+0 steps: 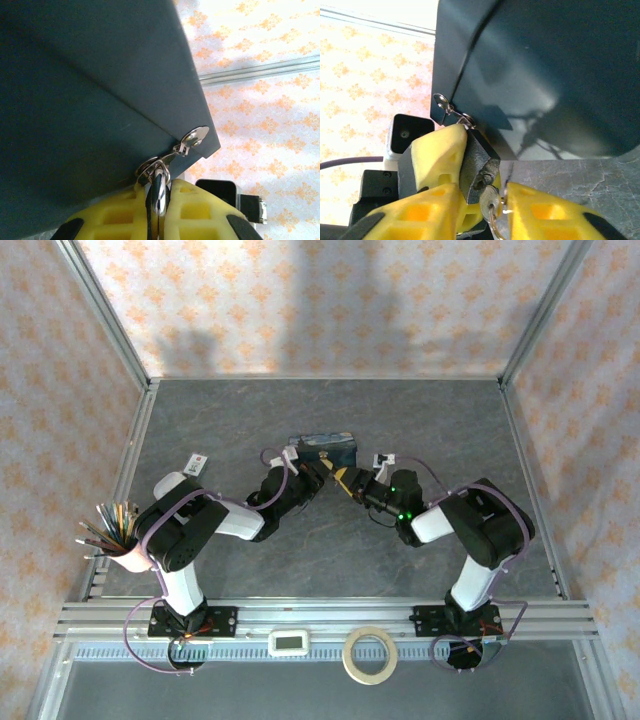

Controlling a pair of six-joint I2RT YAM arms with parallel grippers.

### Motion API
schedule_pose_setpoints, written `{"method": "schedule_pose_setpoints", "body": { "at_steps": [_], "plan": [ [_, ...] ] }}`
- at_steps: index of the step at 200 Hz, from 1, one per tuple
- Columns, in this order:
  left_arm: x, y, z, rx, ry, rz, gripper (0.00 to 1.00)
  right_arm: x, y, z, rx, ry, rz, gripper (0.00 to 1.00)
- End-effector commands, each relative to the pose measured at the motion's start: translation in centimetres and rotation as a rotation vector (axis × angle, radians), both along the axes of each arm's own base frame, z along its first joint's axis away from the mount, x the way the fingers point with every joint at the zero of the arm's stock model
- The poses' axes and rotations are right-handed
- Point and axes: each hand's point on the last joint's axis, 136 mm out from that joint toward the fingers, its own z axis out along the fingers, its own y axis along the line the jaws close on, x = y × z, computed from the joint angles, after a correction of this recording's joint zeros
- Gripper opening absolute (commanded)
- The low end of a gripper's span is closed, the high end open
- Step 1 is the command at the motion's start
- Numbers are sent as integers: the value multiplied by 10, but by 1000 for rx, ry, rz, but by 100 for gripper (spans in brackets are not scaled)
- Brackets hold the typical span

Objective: Unlock the padlock with the key

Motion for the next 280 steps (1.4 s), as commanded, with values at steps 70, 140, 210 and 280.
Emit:
{"method": "schedule_pose_setpoints", "body": {
  "at_steps": [70,140,210,280],
  "plan": [
    [-3,-10,17,-61,-50,-38,0,8,9,17,71,-52,12,10],
    [-10,-5,4,-72,-29,-36,25,7,10,20,147,-37,21,0],
    [0,-16,1,-82,-40,-52,7,1,11,25,163,-8,36,0],
    [-9,-9,12,-14,-213,-56,0,-7,16,48,493,336,106,0]
  ]
}}
